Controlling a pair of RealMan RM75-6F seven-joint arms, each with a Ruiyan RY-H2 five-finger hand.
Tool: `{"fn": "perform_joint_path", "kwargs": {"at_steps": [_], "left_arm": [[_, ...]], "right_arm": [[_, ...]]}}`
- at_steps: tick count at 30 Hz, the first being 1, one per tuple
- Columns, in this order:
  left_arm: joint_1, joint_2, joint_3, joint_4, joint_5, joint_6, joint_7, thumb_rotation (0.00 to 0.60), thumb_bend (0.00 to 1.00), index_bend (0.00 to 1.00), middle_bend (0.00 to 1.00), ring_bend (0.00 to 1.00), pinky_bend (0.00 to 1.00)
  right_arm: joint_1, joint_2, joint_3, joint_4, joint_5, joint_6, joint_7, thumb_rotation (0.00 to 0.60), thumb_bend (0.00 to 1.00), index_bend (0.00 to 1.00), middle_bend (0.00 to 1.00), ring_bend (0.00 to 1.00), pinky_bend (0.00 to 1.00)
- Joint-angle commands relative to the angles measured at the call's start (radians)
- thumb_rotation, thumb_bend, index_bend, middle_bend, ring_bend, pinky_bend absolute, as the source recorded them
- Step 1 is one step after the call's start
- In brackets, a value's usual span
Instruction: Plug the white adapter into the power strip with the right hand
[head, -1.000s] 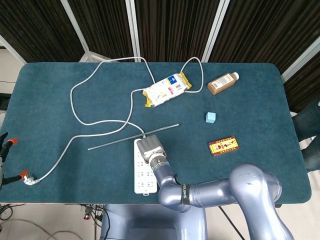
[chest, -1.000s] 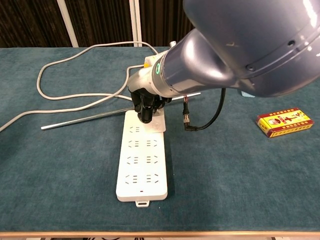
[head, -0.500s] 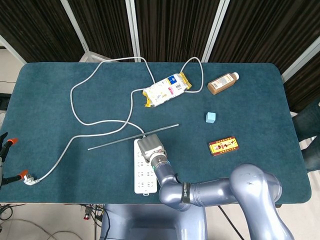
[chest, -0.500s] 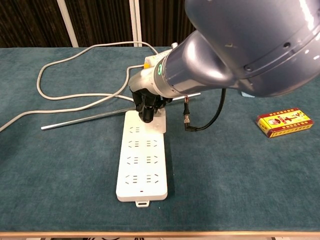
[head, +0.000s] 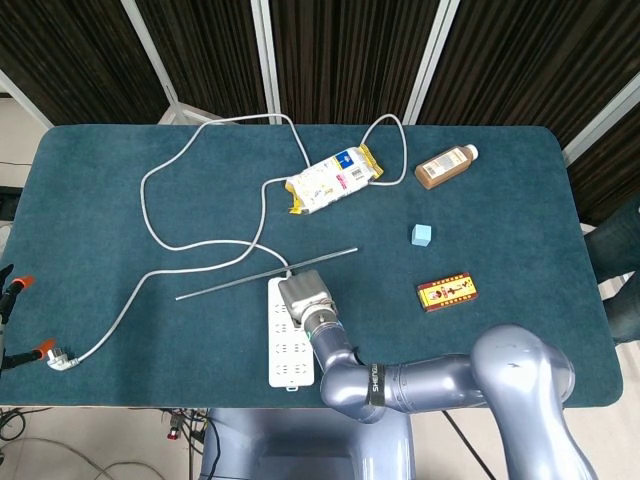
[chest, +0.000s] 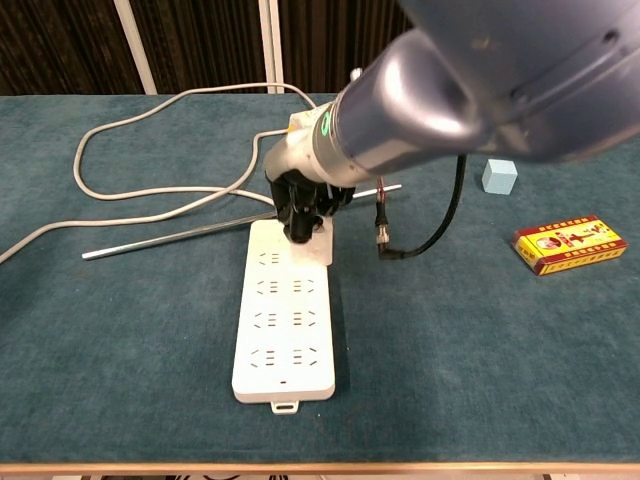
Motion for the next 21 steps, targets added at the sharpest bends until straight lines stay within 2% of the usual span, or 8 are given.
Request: {"fn": "perform_joint_path", "kwargs": {"at_steps": [1, 8, 10, 11, 14, 18, 21], "left_arm": [[0.002, 0.000, 0.000, -0.002, 0.003, 0.005, 0.001, 0.600, 0.09, 0.20, 0.00, 0.00, 0.00], [0.006, 0.001, -0.002, -0.003, 0.000, 0.013, 0.001, 0.600, 0.09, 0.20, 0.00, 0.00, 0.00], [0.007, 0.001, -0.004, -0.003, -0.001, 0.016, -0.001, 0.600, 0.09, 0.20, 0.00, 0.00, 0.00], [0.008, 0.002, -0.004, -0.003, -0.001, 0.018, -0.003, 0.600, 0.09, 0.20, 0.00, 0.00, 0.00], [0.010, 0.002, -0.003, -0.005, 0.001, 0.022, -0.001, 0.600, 0.09, 0.20, 0.00, 0.00, 0.00], [0.012, -0.001, 0.000, -0.009, 0.007, 0.026, 0.009, 0.600, 0.09, 0.20, 0.00, 0.00, 0.00], [0.013, -0.005, 0.003, -0.011, 0.013, 0.029, 0.018, 0.600, 0.09, 0.20, 0.00, 0.00, 0.00]], "right_arm": [[-0.015, 0.065, 0.040, -0.053, -0.033, 0.037, 0.033, 0.600, 0.84, 1.00, 0.83, 0.90, 1.00], [-0.071, 0.192, 0.052, -0.175, -0.095, 0.066, 0.081, 0.600, 0.84, 1.00, 0.83, 0.89, 1.00], [-0.108, 0.236, 0.055, -0.223, -0.142, 0.077, 0.122, 0.600, 0.84, 0.99, 0.82, 0.85, 1.00], [-0.141, 0.270, 0.053, -0.258, -0.182, 0.076, 0.155, 0.600, 0.84, 0.96, 0.78, 0.80, 0.99], [-0.275, 0.396, 0.040, -0.376, -0.308, 0.066, 0.279, 0.600, 0.80, 0.71, 0.57, 0.58, 0.90], [-0.488, 0.533, -0.011, -0.484, -0.557, 0.054, 0.466, 0.600, 0.59, 0.23, 0.25, 0.27, 0.68], [-0.620, 0.588, -0.060, -0.514, -0.745, 0.062, 0.575, 0.600, 0.47, 0.04, 0.11, 0.11, 0.53]]}}
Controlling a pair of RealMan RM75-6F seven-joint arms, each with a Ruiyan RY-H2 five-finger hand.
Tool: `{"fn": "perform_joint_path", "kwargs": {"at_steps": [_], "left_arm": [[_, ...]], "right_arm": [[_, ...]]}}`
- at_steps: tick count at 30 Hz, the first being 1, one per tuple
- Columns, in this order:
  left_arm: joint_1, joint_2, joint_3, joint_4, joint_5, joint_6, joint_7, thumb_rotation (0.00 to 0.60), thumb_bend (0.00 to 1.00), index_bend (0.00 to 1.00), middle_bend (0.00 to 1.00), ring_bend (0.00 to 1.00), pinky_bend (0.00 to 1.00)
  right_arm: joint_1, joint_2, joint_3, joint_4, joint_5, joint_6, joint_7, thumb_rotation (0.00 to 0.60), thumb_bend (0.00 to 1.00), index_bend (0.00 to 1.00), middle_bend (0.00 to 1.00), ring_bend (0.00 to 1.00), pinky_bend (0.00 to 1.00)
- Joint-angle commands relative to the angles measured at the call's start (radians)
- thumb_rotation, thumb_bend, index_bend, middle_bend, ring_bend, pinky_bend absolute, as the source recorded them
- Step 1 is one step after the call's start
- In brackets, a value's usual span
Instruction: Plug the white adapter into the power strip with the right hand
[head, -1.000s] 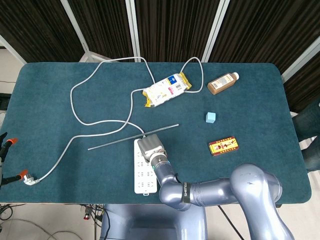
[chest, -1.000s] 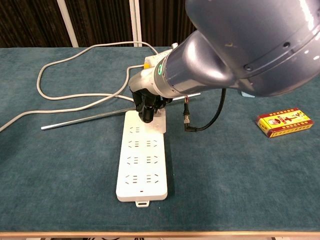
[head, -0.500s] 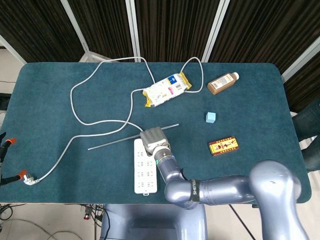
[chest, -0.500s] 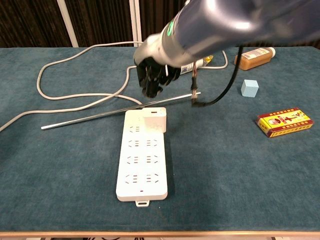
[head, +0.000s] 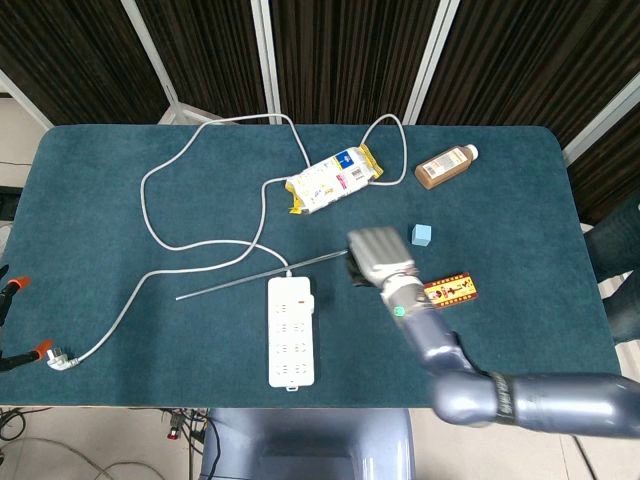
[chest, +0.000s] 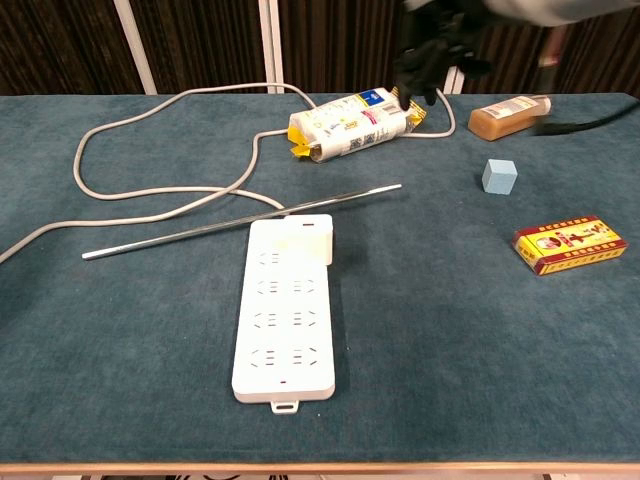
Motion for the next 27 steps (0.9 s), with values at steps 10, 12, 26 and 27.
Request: {"fn": "perform_joint_path", "kwargs": {"at_steps": [10, 12, 26, 27], "left_arm": [[-0.002, -0.019, 0.011, -0.005, 0.015, 0.001, 0.044, 0.600, 0.09, 0.20, 0.00, 0.00, 0.00], [-0.002, -0.022, 0.009, -0.003, 0.014, 0.003, 0.047, 0.600, 0.09, 0.20, 0.00, 0.00, 0.00], [-0.005, -0.026, -0.004, 0.022, 0.004, 0.006, 0.038, 0.600, 0.09, 0.18, 0.00, 0.00, 0.00], [-0.006, -0.027, -0.004, 0.023, 0.006, 0.005, 0.038, 0.600, 0.09, 0.18, 0.00, 0.00, 0.00]], "right_arm": [[-0.650, 0.186, -0.348, -0.039, -0.957, 0.202, 0.414, 0.600, 0.37, 0.00, 0.00, 0.00, 0.27], [-0.757, 0.139, -0.424, 0.051, -1.099, 0.311, 0.431, 0.600, 0.37, 0.00, 0.00, 0.00, 0.26], [-0.972, -0.035, -0.443, 0.393, -1.283, 0.572, 0.354, 0.600, 0.37, 0.00, 0.00, 0.00, 0.22], [-0.976, -0.038, -0.435, 0.402, -1.288, 0.581, 0.352, 0.600, 0.37, 0.00, 0.00, 0.00, 0.22]]}}
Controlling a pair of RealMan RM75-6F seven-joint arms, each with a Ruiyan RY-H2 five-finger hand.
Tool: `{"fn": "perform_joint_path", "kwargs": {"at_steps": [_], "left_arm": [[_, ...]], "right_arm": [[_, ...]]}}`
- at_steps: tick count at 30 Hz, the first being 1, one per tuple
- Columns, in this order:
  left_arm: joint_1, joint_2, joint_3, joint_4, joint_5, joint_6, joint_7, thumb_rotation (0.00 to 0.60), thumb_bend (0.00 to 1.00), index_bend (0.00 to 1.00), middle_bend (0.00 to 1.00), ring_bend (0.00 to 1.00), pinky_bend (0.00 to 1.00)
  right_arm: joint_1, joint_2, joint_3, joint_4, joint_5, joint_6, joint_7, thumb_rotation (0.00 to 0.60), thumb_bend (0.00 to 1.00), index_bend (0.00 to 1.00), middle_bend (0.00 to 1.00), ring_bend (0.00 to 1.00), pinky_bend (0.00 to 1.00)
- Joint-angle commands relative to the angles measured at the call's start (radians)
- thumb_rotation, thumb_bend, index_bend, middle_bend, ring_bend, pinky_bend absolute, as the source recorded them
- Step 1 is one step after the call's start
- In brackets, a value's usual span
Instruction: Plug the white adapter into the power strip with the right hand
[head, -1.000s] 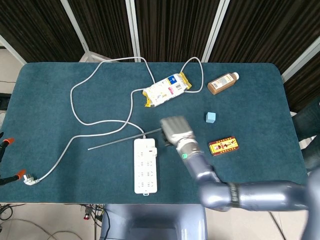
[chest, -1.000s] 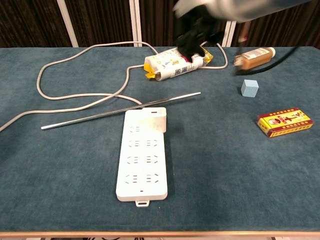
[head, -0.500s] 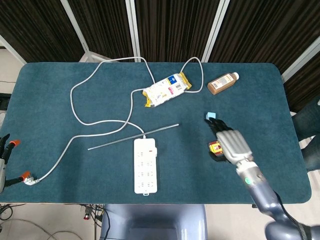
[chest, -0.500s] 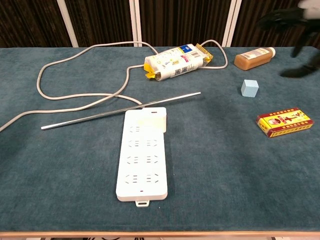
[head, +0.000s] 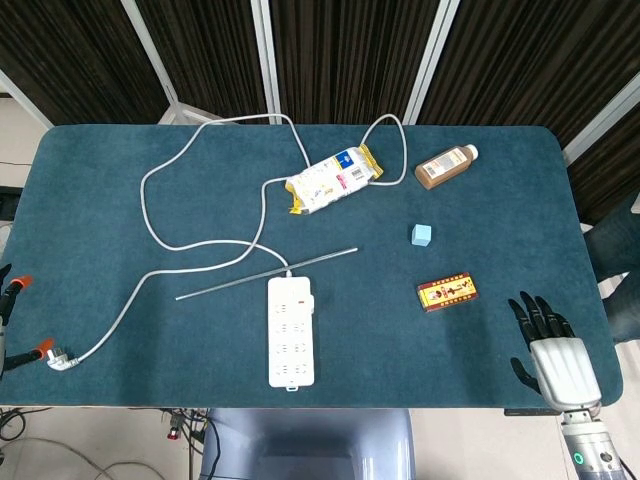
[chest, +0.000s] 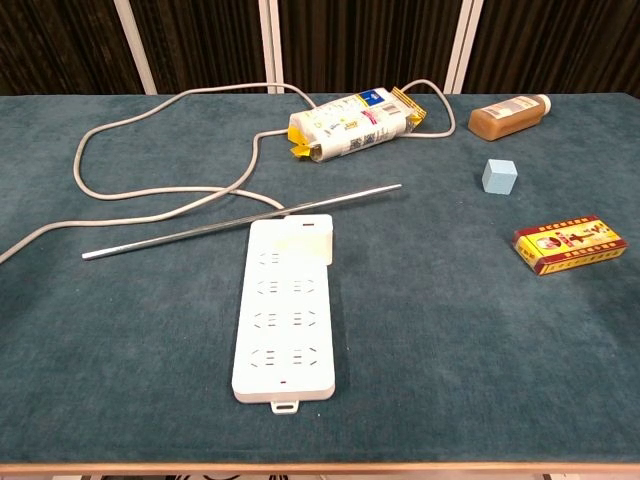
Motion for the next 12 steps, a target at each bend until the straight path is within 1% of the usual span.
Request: {"fn": "perform_joint_path", "kwargs": {"at_steps": [1, 4, 12], "left_arm": [[-0.003, -0.002, 0.002, 0.002, 0.005, -0.003, 0.000, 0.600, 0.09, 0.18, 0.00, 0.00, 0.00], [-0.005, -0.008, 0.007, 0.006, 0.019, -0.001, 0.005, 0.600, 0.09, 0.17, 0.00, 0.00, 0.00], [-0.009, -0.022, 0.033, 0.024, 0.086, 0.004, 0.009, 0.600, 0.09, 0.16, 0.00, 0.00, 0.00]], "right_arm": [[-0.019, -0.017, 0.024, 0.031, -0.014, 0.030, -0.011, 0.600, 0.37, 0.00, 0.00, 0.00, 0.22], [-0.033, -0.025, 0.043, 0.047, -0.027, 0.054, -0.006, 0.600, 0.37, 0.00, 0.00, 0.00, 0.22], [-0.049, -0.020, 0.076, 0.041, -0.025, 0.051, 0.003, 0.600, 0.37, 0.00, 0.00, 0.00, 0.22]]}}
